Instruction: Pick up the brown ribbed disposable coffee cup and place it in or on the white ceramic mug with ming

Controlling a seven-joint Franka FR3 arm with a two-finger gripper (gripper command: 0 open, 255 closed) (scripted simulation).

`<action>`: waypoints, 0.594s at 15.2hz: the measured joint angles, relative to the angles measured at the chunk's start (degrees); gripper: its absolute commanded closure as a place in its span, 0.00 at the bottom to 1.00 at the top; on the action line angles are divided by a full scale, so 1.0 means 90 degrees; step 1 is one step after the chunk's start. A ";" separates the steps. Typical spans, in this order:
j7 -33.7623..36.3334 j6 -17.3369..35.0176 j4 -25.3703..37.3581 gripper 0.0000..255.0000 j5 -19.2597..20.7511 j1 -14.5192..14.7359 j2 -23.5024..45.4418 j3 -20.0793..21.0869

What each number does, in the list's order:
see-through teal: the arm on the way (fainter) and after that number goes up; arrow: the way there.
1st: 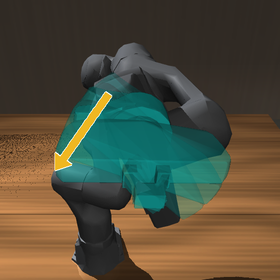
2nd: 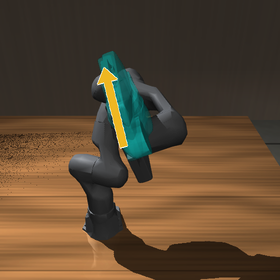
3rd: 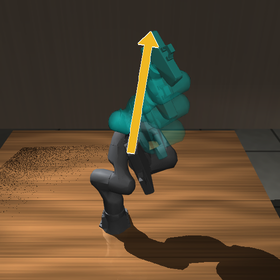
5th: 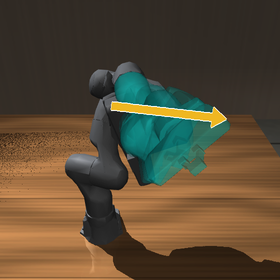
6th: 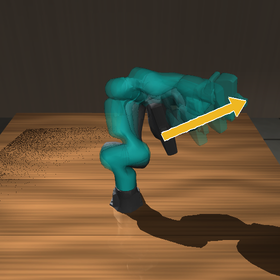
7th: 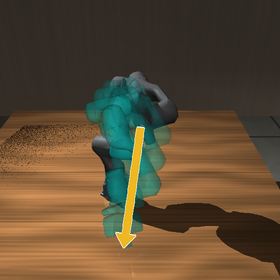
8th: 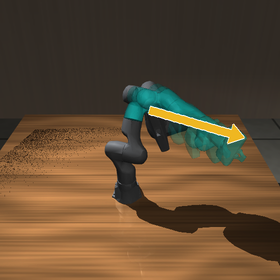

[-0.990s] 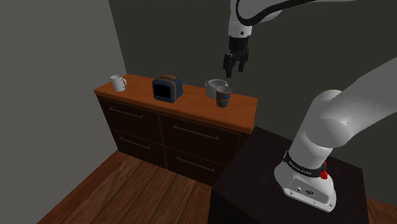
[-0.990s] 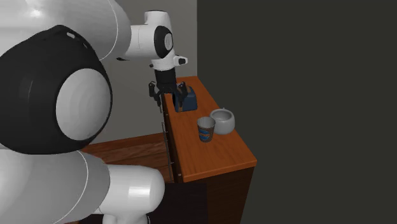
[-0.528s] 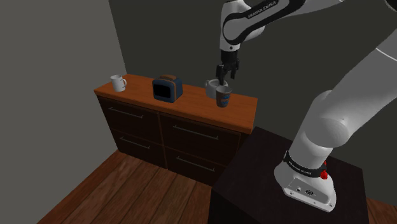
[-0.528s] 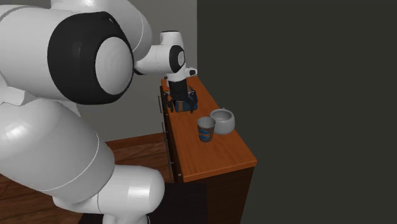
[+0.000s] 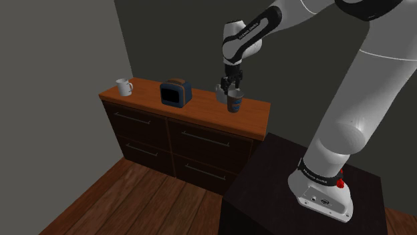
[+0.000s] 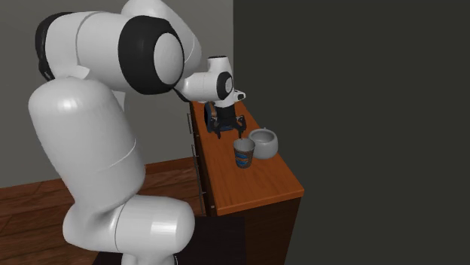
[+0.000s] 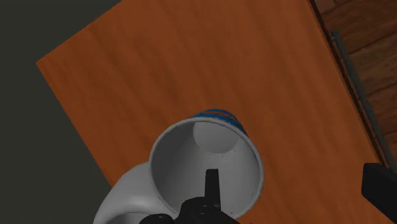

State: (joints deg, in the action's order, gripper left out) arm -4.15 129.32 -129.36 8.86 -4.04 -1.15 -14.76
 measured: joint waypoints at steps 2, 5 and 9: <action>-0.0069 0.0265 0.0212 0.00 -0.0055 -0.0033 0.0458 -0.0032; -0.0134 0.0455 0.0317 0.00 -0.0100 -0.0068 0.0743 -0.0053; -0.0159 0.0799 0.0229 0.00 -0.0146 -0.0097 0.1000 -0.0058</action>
State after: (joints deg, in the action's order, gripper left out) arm -5.58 136.51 -127.30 7.55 -4.92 7.86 -15.29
